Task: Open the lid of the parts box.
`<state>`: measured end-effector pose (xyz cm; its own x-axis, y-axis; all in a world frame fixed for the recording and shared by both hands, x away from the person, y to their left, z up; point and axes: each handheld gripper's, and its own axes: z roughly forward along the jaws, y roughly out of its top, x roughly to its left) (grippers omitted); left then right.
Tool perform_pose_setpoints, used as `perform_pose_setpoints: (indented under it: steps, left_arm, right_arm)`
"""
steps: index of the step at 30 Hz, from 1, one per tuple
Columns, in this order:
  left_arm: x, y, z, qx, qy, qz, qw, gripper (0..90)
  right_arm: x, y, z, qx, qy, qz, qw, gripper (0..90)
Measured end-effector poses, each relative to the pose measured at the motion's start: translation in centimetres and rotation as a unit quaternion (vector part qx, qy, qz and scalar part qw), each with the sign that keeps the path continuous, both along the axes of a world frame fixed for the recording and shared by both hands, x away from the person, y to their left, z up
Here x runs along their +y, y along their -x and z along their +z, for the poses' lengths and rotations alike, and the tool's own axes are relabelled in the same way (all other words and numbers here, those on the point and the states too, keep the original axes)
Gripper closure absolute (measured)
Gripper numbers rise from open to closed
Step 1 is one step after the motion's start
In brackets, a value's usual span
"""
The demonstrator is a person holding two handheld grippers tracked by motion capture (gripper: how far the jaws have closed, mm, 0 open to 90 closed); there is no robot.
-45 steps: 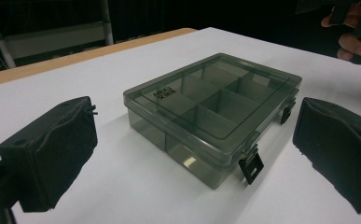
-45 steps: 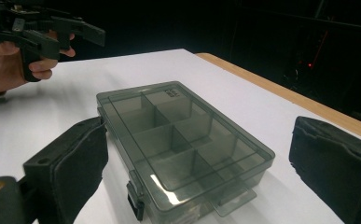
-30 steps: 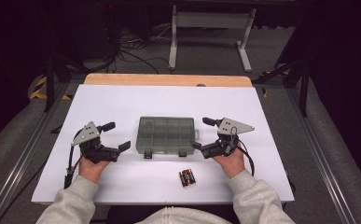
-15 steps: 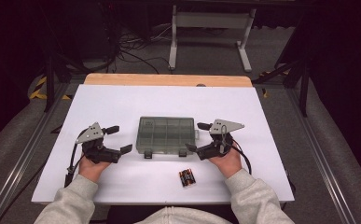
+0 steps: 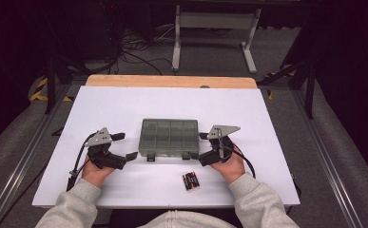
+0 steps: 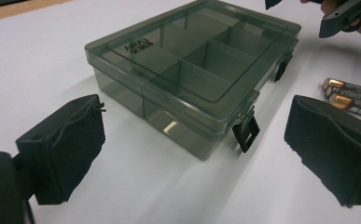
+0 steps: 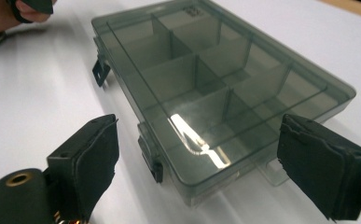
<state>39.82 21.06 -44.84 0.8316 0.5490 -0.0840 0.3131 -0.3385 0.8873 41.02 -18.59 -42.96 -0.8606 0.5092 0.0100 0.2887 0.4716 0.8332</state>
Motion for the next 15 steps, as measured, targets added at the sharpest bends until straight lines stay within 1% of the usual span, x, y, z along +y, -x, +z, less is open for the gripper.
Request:
perform_pose_setpoints:
  steps: [1, 6, 8, 12, 15]
  left_arm:
    - [-0.1, 0.0, 0.0, -0.001, -0.005, -0.001, 1.0000, 5.6]
    - [-0.2, -0.1, -0.2, 0.005, -0.012, -0.005, 0.9999, 5.6]
    - [-0.3, -0.1, -0.3, 0.008, -0.012, -0.006, 0.9999, 5.7]
    - [-0.4, -0.2, -0.4, 0.010, -0.018, -0.007, 0.9998, 6.0]
    - [-0.5, -0.2, -0.5, 0.012, -0.024, -0.011, 0.9996, 6.8]
  right_arm:
    - [0.0, 0.0, -0.2, 0.002, 0.006, -0.001, 1.0000, 13.9]
    - [0.2, 0.2, -0.6, 0.016, 0.030, -0.008, 0.9994, 15.5]
    - [0.2, 0.3, -0.8, 0.016, 0.031, -0.008, 0.9994, 16.5]
    - [0.1, 0.3, -1.2, 0.028, 0.041, -0.011, 0.9987, 17.9]
    - [0.0, 0.4, -1.1, 0.028, 0.042, -0.011, 0.9987, 22.2]
